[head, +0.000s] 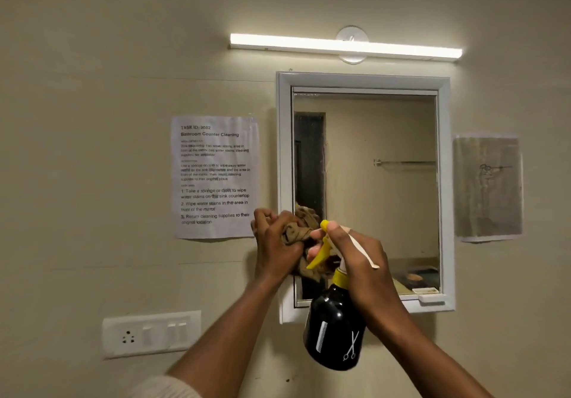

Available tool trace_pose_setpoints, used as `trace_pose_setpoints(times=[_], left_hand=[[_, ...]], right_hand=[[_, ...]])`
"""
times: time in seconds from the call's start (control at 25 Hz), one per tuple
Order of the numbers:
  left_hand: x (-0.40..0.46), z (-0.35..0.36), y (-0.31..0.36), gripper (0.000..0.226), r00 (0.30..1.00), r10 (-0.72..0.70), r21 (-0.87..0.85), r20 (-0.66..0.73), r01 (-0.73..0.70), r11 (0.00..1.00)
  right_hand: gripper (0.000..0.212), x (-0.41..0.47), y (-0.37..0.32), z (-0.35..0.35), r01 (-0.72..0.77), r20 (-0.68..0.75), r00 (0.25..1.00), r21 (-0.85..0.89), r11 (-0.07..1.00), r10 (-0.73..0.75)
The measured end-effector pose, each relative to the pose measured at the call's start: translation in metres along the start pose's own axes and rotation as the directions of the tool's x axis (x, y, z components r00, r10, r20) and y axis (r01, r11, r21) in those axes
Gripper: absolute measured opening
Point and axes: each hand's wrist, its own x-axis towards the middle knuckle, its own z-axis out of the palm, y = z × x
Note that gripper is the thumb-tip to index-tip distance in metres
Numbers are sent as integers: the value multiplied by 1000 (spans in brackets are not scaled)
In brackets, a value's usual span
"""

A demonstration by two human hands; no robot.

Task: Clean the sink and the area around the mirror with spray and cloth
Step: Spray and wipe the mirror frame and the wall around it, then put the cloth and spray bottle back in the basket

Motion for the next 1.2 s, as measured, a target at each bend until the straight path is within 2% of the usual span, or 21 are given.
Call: trace_pose_setpoints(times=[0.16, 0.28, 0.36, 0.4, 0.44, 0.52, 0.6, 0.68, 0.72, 0.8, 0.84, 1.0, 1.08, 1.2], left_hand=[[-66, 9, -30, 28, 991, -94, -8, 96, 95, 995], [-115, 9, -47, 19, 944, -192, -3, 267, 200, 980], [-151, -1, -53, 16, 878, -299, 36, 374, 309, 950], [-169, -6, -60, 21, 840, -357, 92, 408, 351, 932], [-190, -14, -72, 26, 790, -414, 127, 453, 402, 907], [-227, -37, -94, 20, 664, -551, 182, 504, 542, 820], [-259, -67, -113, 25, 580, -668, 180, 467, 677, 714], [-290, -101, -130, 26, 496, -801, 111, 335, 823, 556], [-304, -118, -135, 27, 439, -858, 72, 267, 879, 472], [-335, -149, -148, 35, 277, -950, 28, 146, 958, 284], [-355, -165, -155, 37, 229, -969, 9, 92, 973, 231], [-418, -216, -171, 30, 206, -977, -108, 60, 974, 199], [-446, -232, -182, 30, 157, -988, -128, 8, 980, 155], [-488, -242, -209, 24, 45, -998, -172, -36, 984, 51]], right_hand=[[38, -11, 0, 4, -25, 9, 1000, 31, 999, 24], [42, -22, 2, 7, -44, 35, 998, 32, 999, 43], [41, -30, 2, 11, -34, 48, 998, -4, 999, 34], [40, -33, 2, 13, -25, 55, 998, -17, 1000, 26], [40, -39, 4, 18, -29, 71, 997, -16, 999, 30], [40, -50, 9, 26, -50, 108, 993, 13, 999, 48], [40, -65, 22, 37, -88, 155, 984, 18, 996, 85], [38, -85, 42, 56, -152, 200, 969, 8, 988, 147], [36, -95, 55, 67, -185, 210, 961, 5, 983, 179], [36, -119, 84, 91, -262, 235, 938, -3, 965, 255], [36, -135, 100, 105, -307, 249, 921, -9, 952, 299], [33, -200, 161, 157, -420, 293, 863, -37, 907, 412], [28, -238, 191, 183, -412, 324, 854, -60, 909, 408], [17, -304, 240, 211, -361, 358, 846, -159, 919, 395]])
